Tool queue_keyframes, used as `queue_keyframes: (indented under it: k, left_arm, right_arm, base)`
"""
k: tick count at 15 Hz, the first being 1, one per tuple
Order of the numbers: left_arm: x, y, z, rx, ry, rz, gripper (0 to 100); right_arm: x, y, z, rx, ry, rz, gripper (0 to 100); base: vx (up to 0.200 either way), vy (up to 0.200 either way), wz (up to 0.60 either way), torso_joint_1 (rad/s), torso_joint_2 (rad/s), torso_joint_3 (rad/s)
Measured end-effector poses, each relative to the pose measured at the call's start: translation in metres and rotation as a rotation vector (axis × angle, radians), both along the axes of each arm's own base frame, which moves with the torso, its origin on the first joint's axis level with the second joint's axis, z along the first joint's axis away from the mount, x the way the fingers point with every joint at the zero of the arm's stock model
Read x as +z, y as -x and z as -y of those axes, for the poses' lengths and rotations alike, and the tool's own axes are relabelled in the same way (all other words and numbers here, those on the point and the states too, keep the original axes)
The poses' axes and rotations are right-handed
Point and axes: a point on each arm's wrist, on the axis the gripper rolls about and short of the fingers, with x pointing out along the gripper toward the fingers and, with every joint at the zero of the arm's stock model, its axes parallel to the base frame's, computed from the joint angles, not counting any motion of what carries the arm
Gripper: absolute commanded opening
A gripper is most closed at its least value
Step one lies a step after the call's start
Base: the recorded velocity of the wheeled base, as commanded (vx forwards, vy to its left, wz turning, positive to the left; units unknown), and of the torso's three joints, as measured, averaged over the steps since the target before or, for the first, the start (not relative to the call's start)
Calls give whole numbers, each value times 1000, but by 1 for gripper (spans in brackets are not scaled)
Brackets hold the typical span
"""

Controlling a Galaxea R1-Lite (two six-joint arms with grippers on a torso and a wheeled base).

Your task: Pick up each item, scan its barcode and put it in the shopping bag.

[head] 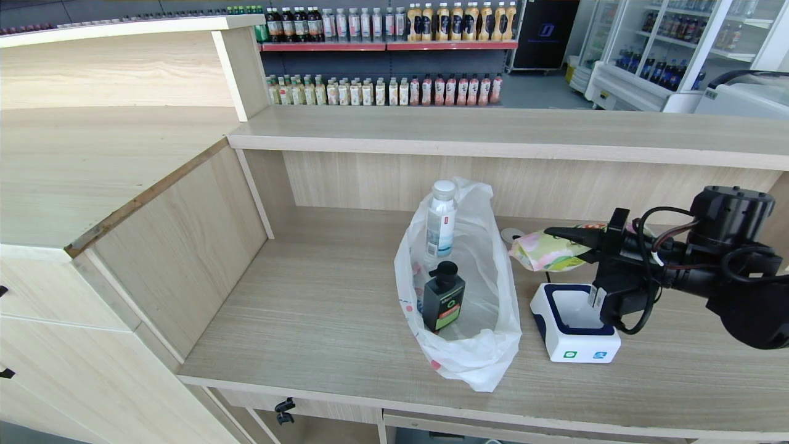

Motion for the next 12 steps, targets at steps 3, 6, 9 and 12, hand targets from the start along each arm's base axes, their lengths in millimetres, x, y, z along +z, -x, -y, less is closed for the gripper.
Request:
queue_keyframes:
  k: [3, 6, 9, 12]
  left_arm:
    - [0, 0, 0, 0, 0, 0, 100]
    - [0, 0, 0, 0, 0, 0, 100]
    - [0, 0, 0, 0, 0, 0, 100]
    - [0, 0, 0, 0, 0, 0, 100]
  right_arm:
    - [0, 0, 0, 1, 0, 0, 0]
    - [-1, 0, 0, 1, 1, -1, 0]
    - [1, 2, 0, -3, -9, -24, 0]
    - [24, 24, 1, -58, -99, -144, 0]
  base:
    - [0, 0, 0, 0, 0, 0]
    - [0, 0, 0, 0, 0, 0]
    - [0, 0, 0, 0, 0, 0]
    - [0, 0, 0, 0, 0, 0]
